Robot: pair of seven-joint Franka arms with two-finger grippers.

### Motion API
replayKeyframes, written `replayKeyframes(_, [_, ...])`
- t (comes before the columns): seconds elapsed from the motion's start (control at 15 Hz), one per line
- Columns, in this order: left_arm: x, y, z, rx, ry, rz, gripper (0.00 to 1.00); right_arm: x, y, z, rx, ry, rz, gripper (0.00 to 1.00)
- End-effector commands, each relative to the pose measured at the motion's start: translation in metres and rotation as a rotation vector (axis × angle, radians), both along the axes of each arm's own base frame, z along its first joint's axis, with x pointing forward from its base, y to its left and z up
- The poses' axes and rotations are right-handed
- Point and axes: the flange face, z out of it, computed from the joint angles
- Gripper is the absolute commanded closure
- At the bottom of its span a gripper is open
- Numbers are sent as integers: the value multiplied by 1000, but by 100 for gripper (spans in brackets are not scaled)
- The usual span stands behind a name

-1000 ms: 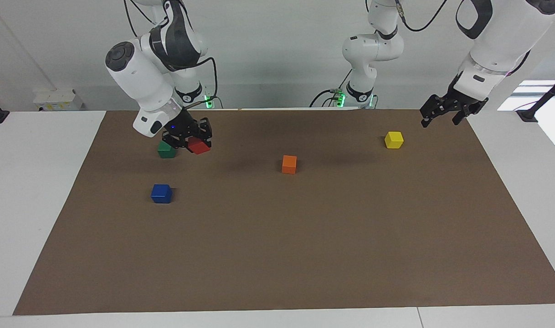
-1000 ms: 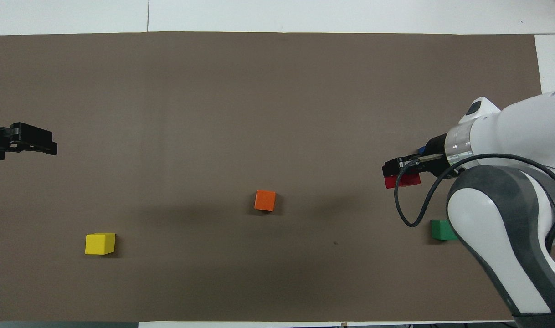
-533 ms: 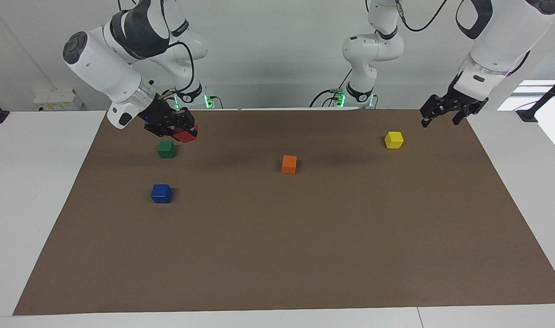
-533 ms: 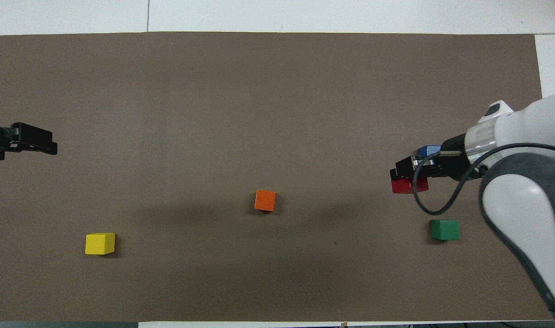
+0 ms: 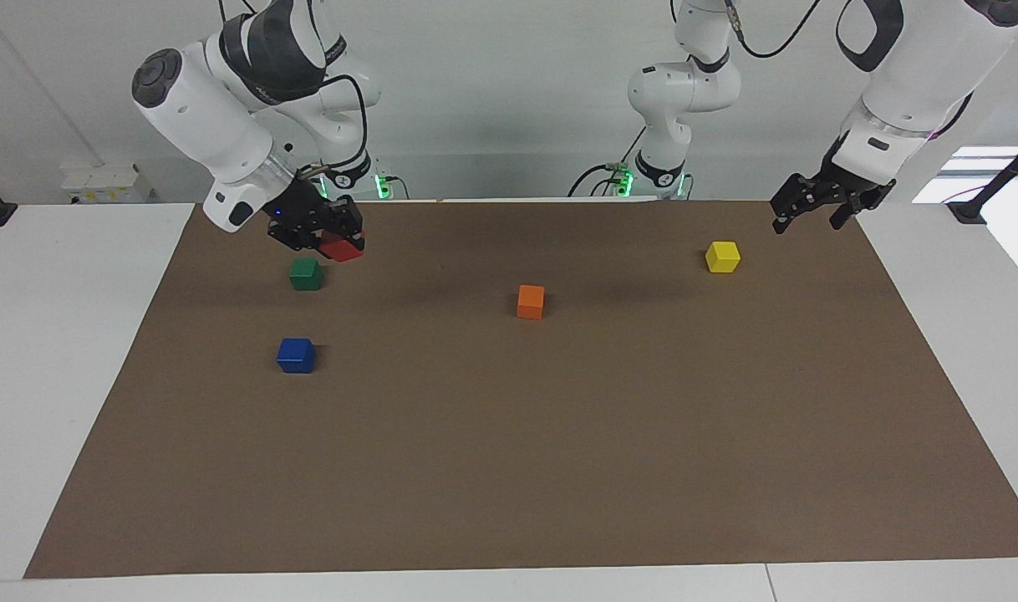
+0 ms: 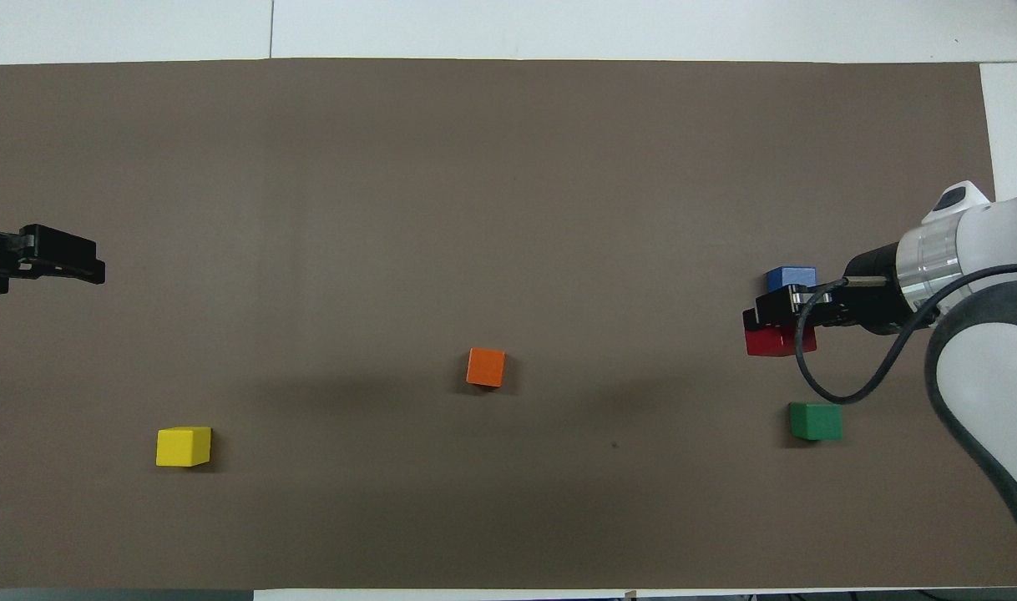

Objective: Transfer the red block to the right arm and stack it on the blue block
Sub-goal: 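Move the red cube with the right gripper over the blue cube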

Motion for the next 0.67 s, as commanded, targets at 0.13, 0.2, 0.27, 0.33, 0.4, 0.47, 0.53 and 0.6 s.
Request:
replayKeyframes(0.13, [-7,1,2,-16,-5,-11,0,5,-11,6,-138,-33,19,100])
replayKeyframes(0.2, [-7,1,2,-16,-5,-11,0,5,-14,7,-163,-40,20,100])
replayKeyframes(0.27, [-7,1,2,-16,-5,-11,0,7,-17,7,-204,-53,29,100])
replayKeyframes(0.33, [-7,1,2,-16,-5,-11,0,8,-20,8,-233,-69,35,100])
replayKeyframes(0.4, [-7,1,2,-16,-5,-11,0,10,-23,9,-249,-81,34,100])
replayKeyframes(0.47, [-7,1,2,-16,-5,-11,0,10,-27,8,-269,-86,35,100])
replayKeyframes(0.53, [-7,1,2,-16,-5,-11,0,11,-31,7,-293,-87,34,100])
replayKeyframes(0.6, [-7,1,2,-16,-5,-11,0,11,-32,5,-314,-95,35,100])
